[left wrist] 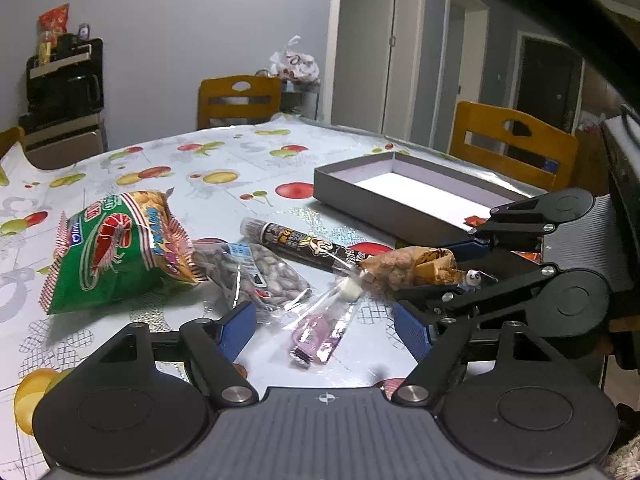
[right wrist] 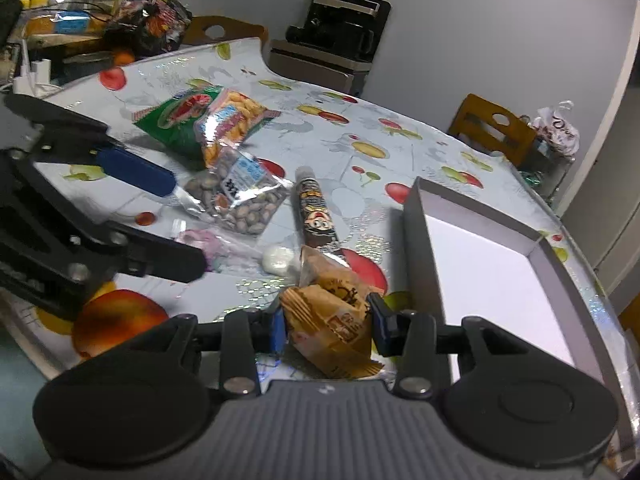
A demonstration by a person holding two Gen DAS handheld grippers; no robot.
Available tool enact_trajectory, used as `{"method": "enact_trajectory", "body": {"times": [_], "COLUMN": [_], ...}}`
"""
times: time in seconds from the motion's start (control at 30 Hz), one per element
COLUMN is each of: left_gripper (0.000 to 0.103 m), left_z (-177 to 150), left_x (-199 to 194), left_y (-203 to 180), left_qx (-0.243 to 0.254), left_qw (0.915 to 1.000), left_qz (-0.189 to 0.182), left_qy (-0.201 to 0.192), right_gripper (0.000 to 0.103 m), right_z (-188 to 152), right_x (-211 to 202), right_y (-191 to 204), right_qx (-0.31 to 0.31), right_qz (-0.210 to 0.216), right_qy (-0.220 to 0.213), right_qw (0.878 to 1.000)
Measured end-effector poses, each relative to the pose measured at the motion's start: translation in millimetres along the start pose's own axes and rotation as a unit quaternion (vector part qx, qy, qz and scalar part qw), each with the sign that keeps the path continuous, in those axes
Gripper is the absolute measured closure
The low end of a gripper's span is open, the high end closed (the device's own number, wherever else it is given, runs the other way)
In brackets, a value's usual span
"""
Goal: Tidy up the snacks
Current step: 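Grasp the tan pastry packet with the right tool while the left tool approaches the pink jelly stick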
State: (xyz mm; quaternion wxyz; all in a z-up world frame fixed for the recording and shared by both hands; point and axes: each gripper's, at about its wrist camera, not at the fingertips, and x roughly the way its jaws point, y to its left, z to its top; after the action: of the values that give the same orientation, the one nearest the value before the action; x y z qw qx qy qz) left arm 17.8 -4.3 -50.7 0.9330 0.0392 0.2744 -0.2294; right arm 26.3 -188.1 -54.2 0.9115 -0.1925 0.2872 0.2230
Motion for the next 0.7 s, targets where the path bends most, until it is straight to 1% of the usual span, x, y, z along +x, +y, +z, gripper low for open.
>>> {"method": "enact_trajectory", "body": {"times": [0.1, 0.17, 0.27, 0.33, 0.4, 0.5, 0.6, 0.63, 0.67, 0.7], "left_gripper": [0.028, 0.035, 0.044, 0.044, 0.044, 0.044, 0.045, 0.049, 0.063, 0.075], "left_z": [1.0, 2.0, 4.6, 5.9, 7.6, 8.0, 6.2, 6.1, 6.0, 5.9], "left_x": [5.3, 9.0, 14.1, 15.9, 19.2, 28.8, 30.8, 29.9, 28.4, 28.2], "left_y": [-1.3, -2.9, -6.1, -8.4, -10.4, -12.5, -14.6, -15.4, -15.9, -15.7], "left_qx": [0.005, 0.009, 0.022, 0.033, 0.041, 0.052, 0.061, 0.063, 0.064, 0.063], "left_qw": [1.0, 0.9999, 0.9997, 0.9994, 0.999, 0.998, 0.9975, 0.9974, 0.9973, 0.9971], "left_qz": [0.001, 0.0, 0.003, 0.003, 0.001, -0.002, -0.001, -0.002, -0.003, -0.007], "left_qy": [0.005, 0.008, 0.013, 0.013, 0.015, 0.035, 0.037, 0.037, 0.036, 0.043], "right_gripper": [0.063, 0.063, 0.063, 0.063, 0.063, 0.063, 0.063, 0.063, 0.063, 0.063], "right_z": [-1.9, -2.8, -3.5, -4.7, -6.8, -9.9, -10.5, -10.8, -11.0, -11.2], "right_x": [-4.2, -6.5, -9.8, -12.7, -15.2, -18.1, -18.5, -18.5, -18.6, -18.5], "right_y": [5.2, 6.4, 1.4, -2.1, -2.4, -2.2, -4.3, -5.1, -6.0, -6.7], "right_qx": [-0.009, -0.007, 0.015, 0.028, 0.027, 0.029, 0.035, 0.036, 0.037, 0.037], "right_qz": [0.013, 0.016, 0.028, 0.038, 0.04, 0.039, 0.043, 0.044, 0.045, 0.046], "right_qy": [-0.007, -0.009, -0.008, -0.008, -0.007, -0.009, -0.008, -0.007, -0.007, -0.008], "right_qw": [1.0, 1.0, 0.999, 0.999, 0.999, 0.999, 0.998, 0.998, 0.998, 0.998]}}
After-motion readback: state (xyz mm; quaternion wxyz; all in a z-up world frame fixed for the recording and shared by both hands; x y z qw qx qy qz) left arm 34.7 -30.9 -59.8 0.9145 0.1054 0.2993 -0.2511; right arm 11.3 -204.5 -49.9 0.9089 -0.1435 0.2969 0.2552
